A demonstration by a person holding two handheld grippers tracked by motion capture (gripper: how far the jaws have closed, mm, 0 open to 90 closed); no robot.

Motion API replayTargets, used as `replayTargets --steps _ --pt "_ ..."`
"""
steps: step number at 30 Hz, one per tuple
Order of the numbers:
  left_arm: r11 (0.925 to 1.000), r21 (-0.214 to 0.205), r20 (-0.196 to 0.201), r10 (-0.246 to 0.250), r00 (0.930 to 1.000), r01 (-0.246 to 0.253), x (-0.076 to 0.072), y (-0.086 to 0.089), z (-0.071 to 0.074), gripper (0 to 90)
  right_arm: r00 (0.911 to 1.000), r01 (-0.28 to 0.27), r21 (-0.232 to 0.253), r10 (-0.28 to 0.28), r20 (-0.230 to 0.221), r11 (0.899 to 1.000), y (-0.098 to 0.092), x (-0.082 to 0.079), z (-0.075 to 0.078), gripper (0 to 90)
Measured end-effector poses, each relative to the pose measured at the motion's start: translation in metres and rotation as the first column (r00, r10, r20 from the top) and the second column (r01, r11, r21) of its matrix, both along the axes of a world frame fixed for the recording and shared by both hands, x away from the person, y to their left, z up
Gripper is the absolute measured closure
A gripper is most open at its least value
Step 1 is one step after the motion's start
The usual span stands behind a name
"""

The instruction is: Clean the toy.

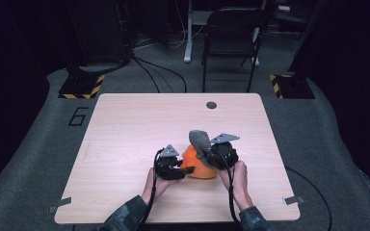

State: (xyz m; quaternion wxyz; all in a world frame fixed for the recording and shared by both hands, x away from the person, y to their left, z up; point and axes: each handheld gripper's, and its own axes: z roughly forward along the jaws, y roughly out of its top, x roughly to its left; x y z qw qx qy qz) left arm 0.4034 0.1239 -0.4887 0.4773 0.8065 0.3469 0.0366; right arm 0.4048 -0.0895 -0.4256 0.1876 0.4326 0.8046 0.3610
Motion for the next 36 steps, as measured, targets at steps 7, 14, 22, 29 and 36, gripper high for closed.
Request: replayTargets --steps 7,14,22,29,36 --pt "1.0 0.001 0.015 0.008 0.9999 -0.008 0.0 0.0 0.0 62.3 0.9997 -0.004 0.029 0.003 0.022 1.0 -0.004 -0.002 0.005 74.2" --pt "1.0 0.005 0.016 0.002 0.9999 -0.002 -0.002 0.0 0.002 63.5 0.9966 -0.06 0.049 0.058 0.059 0.997 0.016 -0.012 0.01 74.1" --pt "1.0 -0.006 0.024 0.001 0.9997 -0.001 -0.001 0.0 0.001 64.1 0.9979 -0.016 -0.013 0.017 0.062 1.0 0.004 -0.008 0.004 74.1" --pt "0.9997 -0.023 0.012 0.0 0.9999 0.0 -0.001 0.001 0.0 63.9 0.9989 0.043 -0.025 -0.043 0.018 0.999 -0.018 -0.001 -0.001 74.0" --pt "0.9998 -0.018 0.018 0.002 0.9998 -0.001 -0.001 0.0 0.0 64.0 0.9912 0.125 -0.033 -0.126 -0.039 0.992 -0.043 0.011 -0.017 74.0"
